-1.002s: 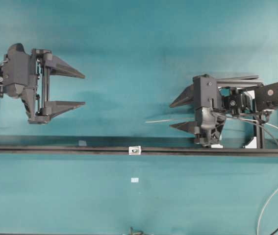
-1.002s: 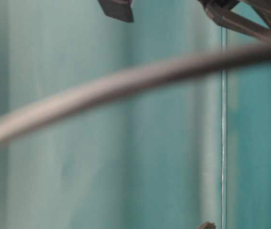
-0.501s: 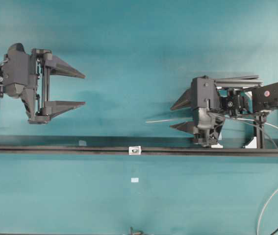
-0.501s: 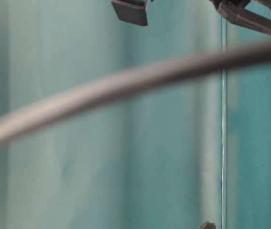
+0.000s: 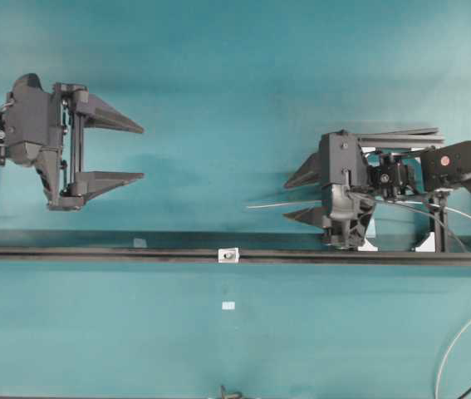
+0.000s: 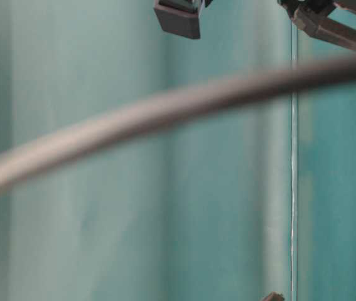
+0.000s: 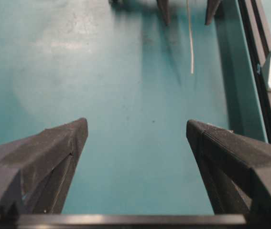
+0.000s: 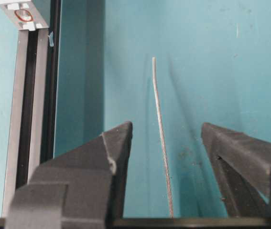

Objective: Insert the wire through the hole in the metal fitting marked with a red label.
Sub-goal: 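Close the right gripper on the white wire near its tip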

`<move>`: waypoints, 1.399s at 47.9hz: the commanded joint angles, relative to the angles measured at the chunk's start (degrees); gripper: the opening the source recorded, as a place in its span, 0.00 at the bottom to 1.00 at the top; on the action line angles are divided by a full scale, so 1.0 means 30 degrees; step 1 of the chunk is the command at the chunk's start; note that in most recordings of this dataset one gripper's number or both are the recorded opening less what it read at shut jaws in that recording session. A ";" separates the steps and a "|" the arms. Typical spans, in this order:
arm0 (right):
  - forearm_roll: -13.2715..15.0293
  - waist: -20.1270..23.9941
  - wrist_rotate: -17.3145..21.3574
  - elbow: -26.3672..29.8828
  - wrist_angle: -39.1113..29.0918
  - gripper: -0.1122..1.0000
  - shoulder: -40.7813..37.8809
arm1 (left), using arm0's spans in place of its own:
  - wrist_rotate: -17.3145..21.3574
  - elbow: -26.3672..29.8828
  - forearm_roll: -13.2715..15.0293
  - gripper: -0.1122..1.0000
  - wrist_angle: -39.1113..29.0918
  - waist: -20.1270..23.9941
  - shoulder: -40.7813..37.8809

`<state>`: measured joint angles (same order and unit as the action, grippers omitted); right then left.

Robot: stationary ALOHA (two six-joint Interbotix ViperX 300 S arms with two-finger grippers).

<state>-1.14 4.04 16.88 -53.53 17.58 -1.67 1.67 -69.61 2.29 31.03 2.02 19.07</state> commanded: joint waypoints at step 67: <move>0.0029 0.0059 -0.0029 0.0146 -0.0205 0.09 0.0176 | -0.0059 0.0059 0.0000 0.73 0.0117 -0.0029 0.0088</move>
<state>-1.05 4.04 16.88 -53.53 16.52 -1.76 1.49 -69.79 2.20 31.03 2.02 19.07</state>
